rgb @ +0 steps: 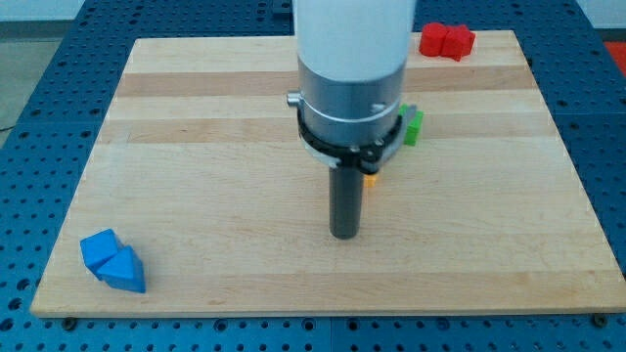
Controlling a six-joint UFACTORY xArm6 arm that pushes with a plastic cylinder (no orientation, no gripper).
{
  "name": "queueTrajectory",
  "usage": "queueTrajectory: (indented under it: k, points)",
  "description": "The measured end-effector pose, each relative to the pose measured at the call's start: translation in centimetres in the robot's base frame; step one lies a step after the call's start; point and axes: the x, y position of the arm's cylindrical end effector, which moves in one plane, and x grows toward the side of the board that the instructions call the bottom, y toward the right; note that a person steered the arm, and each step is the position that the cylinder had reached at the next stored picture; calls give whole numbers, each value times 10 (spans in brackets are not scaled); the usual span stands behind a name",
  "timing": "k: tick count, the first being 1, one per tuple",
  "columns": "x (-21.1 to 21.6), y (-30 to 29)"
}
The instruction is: Separate the red star from the red circle
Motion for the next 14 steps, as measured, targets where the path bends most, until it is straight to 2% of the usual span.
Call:
queueTrajectory:
  k: [2, 3, 4, 6, 7, 8, 9, 10, 11, 12, 13, 14]
  points:
    - [5, 65]
    - [-35, 137]
    - [-112, 192]
    - [-233, 259]
    - [-274, 246]
    - [-282, 194]
    - [-284, 188]
    - [-302, 227]
    - [-337, 229]
    - [-346, 183]
    - [-304, 128]
    - [-287, 100]
